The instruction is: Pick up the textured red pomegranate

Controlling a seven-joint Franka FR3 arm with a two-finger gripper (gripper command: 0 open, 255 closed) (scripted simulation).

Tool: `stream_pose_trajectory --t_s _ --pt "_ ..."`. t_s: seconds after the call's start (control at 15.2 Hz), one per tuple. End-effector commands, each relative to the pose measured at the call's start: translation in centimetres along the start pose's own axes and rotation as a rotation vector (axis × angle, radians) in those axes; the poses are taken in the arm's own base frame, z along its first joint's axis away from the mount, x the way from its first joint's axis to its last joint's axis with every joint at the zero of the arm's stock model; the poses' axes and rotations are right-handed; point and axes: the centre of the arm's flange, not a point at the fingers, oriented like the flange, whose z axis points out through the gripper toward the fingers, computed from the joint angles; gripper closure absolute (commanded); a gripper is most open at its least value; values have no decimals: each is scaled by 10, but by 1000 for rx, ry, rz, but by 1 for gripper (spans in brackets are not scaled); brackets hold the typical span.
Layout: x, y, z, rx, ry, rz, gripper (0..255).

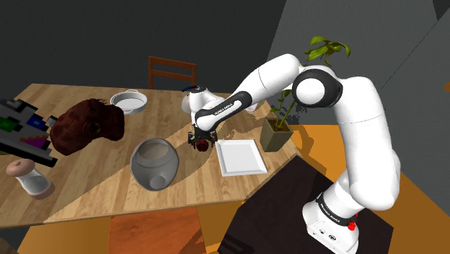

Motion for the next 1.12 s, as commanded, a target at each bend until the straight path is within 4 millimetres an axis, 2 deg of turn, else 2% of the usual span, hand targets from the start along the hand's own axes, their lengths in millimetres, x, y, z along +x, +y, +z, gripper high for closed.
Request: stream_pose_trajectory --t_s 0.0,0.26,0.4,0.46,1.06 --pt "2 -3 11 0 0 4 0" --pt "4 -7 32 0 0 4 0" --pt "4 -7 35 0 0 4 0" --pt "3 -7 35 0 0 4 255" --pt "4 -7 35 0 0 4 255"
